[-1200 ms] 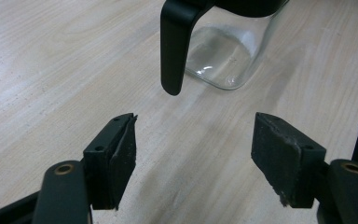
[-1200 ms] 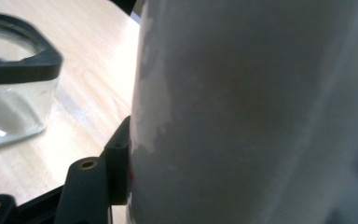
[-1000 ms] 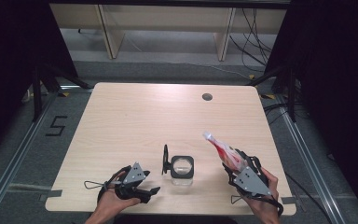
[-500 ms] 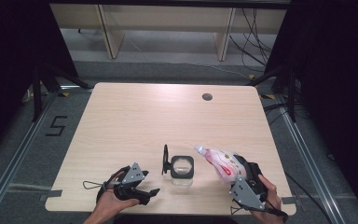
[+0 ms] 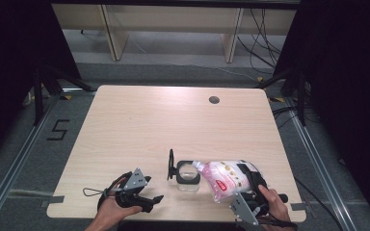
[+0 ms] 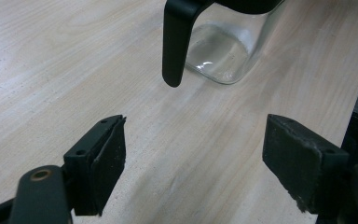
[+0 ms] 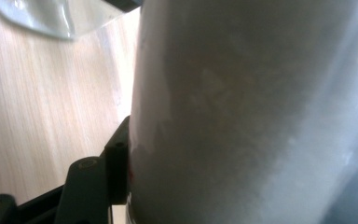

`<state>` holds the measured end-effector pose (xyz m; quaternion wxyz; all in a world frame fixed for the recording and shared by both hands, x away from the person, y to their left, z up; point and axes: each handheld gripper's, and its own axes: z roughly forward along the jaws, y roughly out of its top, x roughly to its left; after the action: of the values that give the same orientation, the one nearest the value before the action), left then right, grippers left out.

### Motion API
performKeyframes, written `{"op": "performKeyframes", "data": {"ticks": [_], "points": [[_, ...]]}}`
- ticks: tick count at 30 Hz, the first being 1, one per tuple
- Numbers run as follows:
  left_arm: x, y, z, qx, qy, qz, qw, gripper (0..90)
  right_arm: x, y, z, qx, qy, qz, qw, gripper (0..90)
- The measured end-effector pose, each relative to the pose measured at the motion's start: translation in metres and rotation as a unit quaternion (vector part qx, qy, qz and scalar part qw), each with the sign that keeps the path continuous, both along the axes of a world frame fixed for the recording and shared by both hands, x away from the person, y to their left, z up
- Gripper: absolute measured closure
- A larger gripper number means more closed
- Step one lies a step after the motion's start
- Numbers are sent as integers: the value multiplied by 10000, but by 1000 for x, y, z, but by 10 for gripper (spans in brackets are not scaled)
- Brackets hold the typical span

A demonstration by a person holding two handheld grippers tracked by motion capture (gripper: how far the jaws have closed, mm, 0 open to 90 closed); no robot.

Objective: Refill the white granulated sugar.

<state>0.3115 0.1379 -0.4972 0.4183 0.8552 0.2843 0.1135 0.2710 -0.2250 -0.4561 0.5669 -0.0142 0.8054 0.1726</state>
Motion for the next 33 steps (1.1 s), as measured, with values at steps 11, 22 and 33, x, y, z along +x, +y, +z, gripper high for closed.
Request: {"op": "performKeyframes", "data": {"ticks": [11,22,33], "points": [[0,-2,-3,70,-14,98,9999,210,-6,9,-3,-841,-417,-65,9956,407],[1,-2,-3,140,-23,139,9998,210,-7,12,-8,-1332,-356,-188,9903,408],[0,-3,-4,93,6,109,9999,213,-4,13,-9,-1842,-471,-166,9816,410]]}}
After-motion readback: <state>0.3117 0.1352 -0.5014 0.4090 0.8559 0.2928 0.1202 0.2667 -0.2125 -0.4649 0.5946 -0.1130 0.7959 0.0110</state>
